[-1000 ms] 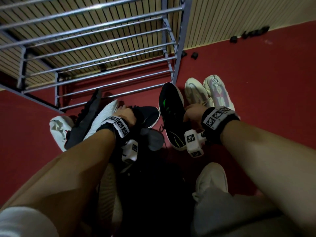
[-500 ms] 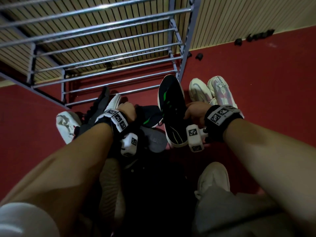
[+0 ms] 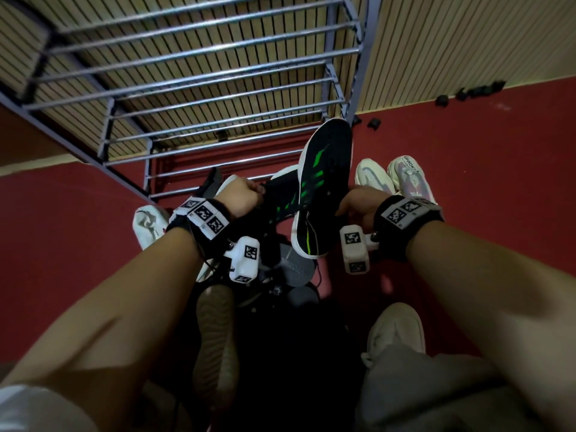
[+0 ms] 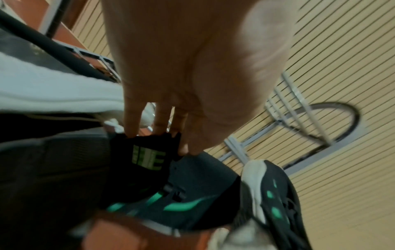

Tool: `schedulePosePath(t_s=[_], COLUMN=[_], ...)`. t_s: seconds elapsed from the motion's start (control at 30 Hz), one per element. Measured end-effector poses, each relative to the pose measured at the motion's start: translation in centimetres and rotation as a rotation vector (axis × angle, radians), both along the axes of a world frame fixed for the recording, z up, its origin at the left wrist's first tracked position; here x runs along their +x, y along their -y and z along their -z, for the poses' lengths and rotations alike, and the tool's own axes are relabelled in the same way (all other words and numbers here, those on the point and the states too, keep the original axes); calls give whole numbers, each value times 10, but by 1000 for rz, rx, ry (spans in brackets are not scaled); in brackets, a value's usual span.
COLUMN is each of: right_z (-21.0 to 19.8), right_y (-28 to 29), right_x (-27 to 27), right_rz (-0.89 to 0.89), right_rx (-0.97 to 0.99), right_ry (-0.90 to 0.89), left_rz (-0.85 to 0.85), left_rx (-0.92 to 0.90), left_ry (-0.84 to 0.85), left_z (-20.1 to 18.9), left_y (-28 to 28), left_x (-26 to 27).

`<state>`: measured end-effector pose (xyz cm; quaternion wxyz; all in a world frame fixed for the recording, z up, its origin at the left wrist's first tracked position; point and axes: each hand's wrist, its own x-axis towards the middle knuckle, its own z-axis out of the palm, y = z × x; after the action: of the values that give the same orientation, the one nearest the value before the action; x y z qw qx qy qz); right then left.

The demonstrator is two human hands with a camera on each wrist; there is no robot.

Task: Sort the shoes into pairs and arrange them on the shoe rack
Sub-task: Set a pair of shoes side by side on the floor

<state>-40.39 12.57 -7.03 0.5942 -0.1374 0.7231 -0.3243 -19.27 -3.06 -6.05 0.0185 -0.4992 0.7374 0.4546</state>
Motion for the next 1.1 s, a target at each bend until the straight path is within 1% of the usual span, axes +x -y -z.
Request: schedulePosePath(t_s=[0.07, 0.13, 0.17, 0.27, 0.37, 0.4, 0.47, 0.5, 0.57, 0.63, 0.67, 0.73, 0.83, 0.97, 1.1], right_z=[-7, -13, -14, -16, -6, -10, -29, -43, -56, -63, -68, -73, -82, -104, -133], right_y=[2, 5, 5, 5, 9, 8, 4, 0, -1, 0, 0, 1, 0, -1, -5], right_x=[6, 10, 9, 5, -14, -18, -15, -10, -5, -1, 2, 6, 12, 7, -17], right_rz=[121, 202, 221, 295, 287, 290, 241, 197, 124, 62, 52, 82, 84, 100, 87], right_rx=[-55, -96, -111, -110, -167, -180, -227, -252, -290, -318, -335, -352, -349, -286, -377], right_ry=[48, 64, 72, 95, 70, 56, 51, 64, 145, 157, 160, 160, 208, 290, 311], left_rz=[-42, -86, -89, -97, -125, -143, -192, -187, -125, -70, -65, -83, -176, -255, -273], left_rx=[41, 141, 163, 154, 174, 190, 228, 259, 298, 319, 338, 354, 350, 335, 342], left_ry=[-67, -164, -194, -268, -357, -413, -498, -529, -532, -500, -512, -559, -640, -705, -780], left_z=[-13, -18, -22, -34, -42, -46, -61, -68, -77, -85, -86, -88, -90, -95, -106], left_y=[-10, -12, -13, -20, -29, -32, -38, -41, -42, -47, -49, -55, -68, -76, -80], left_x=[-4, -8, -10, -15, -20, -22, -26, -28, -32, -33, -33, -33, -35, -39, -57])
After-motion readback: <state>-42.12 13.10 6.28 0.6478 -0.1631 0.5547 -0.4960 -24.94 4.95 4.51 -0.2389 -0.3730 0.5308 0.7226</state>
